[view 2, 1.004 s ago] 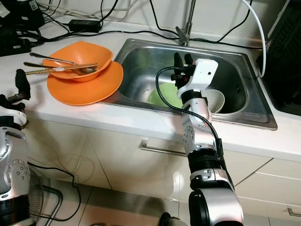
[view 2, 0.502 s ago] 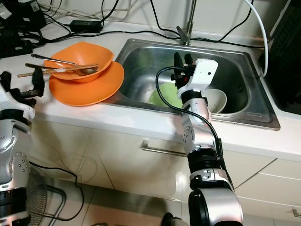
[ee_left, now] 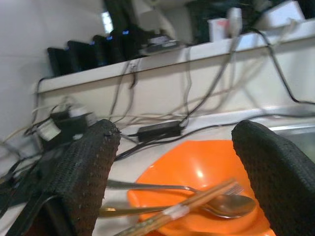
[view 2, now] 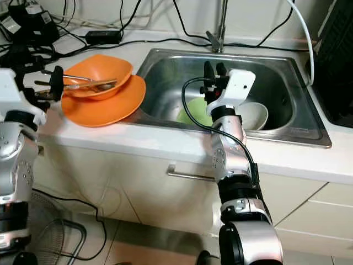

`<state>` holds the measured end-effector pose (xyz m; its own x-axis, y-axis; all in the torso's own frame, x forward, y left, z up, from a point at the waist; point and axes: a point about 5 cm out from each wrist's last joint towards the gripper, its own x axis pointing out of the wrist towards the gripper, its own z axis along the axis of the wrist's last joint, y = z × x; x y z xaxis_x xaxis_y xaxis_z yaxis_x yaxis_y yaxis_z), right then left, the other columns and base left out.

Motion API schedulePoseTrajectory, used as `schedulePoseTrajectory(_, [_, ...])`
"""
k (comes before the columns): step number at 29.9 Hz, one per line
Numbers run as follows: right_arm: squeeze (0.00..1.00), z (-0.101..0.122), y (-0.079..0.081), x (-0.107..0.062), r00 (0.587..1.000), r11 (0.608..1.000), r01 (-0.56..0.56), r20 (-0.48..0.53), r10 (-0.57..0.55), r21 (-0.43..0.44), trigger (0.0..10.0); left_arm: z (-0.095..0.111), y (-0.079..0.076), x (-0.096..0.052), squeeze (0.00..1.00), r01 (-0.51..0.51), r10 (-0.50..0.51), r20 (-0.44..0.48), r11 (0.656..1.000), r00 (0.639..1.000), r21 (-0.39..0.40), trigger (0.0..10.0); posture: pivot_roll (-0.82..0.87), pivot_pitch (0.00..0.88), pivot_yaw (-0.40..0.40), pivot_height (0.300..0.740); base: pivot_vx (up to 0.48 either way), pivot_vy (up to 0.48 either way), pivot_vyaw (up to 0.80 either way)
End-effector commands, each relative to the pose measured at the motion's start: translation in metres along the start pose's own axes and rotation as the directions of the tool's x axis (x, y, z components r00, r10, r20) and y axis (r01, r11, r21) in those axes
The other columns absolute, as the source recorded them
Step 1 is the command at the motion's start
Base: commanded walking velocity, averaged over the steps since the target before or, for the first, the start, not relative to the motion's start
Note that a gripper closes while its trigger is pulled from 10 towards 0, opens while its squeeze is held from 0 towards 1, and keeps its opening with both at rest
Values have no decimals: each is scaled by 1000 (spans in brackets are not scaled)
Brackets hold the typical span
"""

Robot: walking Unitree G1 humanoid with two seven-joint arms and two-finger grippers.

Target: Kitchen organization

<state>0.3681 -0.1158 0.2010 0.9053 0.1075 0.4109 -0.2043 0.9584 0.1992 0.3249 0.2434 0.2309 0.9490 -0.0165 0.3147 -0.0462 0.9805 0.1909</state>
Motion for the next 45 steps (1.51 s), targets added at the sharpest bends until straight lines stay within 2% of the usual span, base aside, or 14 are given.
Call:
schedulePoseTrajectory(1, [0, 3, -6, 3, 1000, 1000, 13, 7, -13, -28, 10000, 2, -3, 10, 0, 43, -43, 8, 997, 999, 61, 10000, 211, 12, 48, 740, 0, 0, 0])
schedulePoseTrajectory(6, [0, 13, -22, 8, 999, 997, 40, 33, -38, -73, 10000, 11, 3, 23, 0, 10, -17, 55, 991, 998, 133, 10000, 197, 13, 43, 740, 0, 0, 0])
schedulePoseTrajectory(7, [0, 24, -33, 12, 997, 993, 61, 60, -55, -101, 10000, 20, 8, 29, 0, -13, -2, 91, 987, 996, 163, 10000, 191, 14, 39, 740, 0, 0, 0])
schedulePoseTrajectory(11, [0, 40, -43, 18, 993, 989, 76, 100, -63, -131, 10000, 27, 12, 37, 0, -21, 2, 112, 986, 994, 166, 10000, 184, 17, 24, 740, 0, 0, 0])
schedulePoseTrajectory(15, [0, 37, -43, 22, 996, 984, 55, 73, -43, -167, 10000, 18, 8, 47, 0, -13, 1, 89, 991, 996, 131, 10000, 186, 17, 20, 740, 0, 0, 0])
schedulePoseTrajectory(21, [0, 35, -38, 32, 999, 981, 34, 37, -28, -190, 10000, 17, -11, 62, 0, 7, -16, 88, 995, 996, 102, 10000, 193, 12, 11, 740, 0, 0, 0])
schedulePoseTrajectory(27, [0, 40, -29, 46, 999, 983, 16, 34, -10, -186, 10000, 32, -37, 90, 0, -10, 7, 107, 1000, 994, 22, 10000, 173, 0, 7, 740, 0, 0, 0])
schedulePoseTrajectory(30, [0, 53, -27, 57, 998, 983, 24, 61, -13, -184, 10000, 49, -62, 104, 0, 41, -39, 127, 999, 991, -12, 10000, 157, 0, 11, 740, 0, 0, 0])
schedulePoseTrajectory(33, [0, 56, -27, 63, 999, 979, 42, 43, -34, -197, 10000, 53, -86, 112, 0, 94, -89, 84, 994, 992, -54, 10000, 148, 0, 9, 740, 0, 0, 0])
schedulePoseTrajectory(35, [0, 54, -26, 65, 999, 978, 46, 24, -42, -203, 10000, 49, -102, 113, 0, 125, -121, 40, 986, 992, -108, 10000, 138, 0, 9, 740, 0, 0, 0])
schedulePoseTrajectory(37, [0, 54, -25, 65, 999, 978, 46, 18, -43, -205, 10000, 48, -107, 113, 0, 133, -130, 30, 984, 991, -119, 10000, 138, 0, 9, 740, 0, 0, 0])
schedulePoseTrajectory(40, [0, 49, -25, 65, 998, 979, 54, -1, -56, -195, 10000, 39, -148, 106, 0, 221, -225, -2, 957, 974, -187, 10000, 126, 0, 10, 740, 0, 0, 0])
schedulePoseTrajectory(43, [0, 48, -26, 64, 998, 980, 57, -3, -59, -191, 10000, 38, -153, 104, 0, 229, -235, -2, 953, 972, -200, 10000, 126, 0, 10, 740, 0, 0, 0])
schedulePoseTrajectory(45, [0, 38, -30, 58, 996, 981, 81, -27, -87, -178, 10000, 29, -172, 96, 0, 241, -253, -18, 938, 967, -248, 10000, 115, 0, 14, 740, 0, 0, 0])
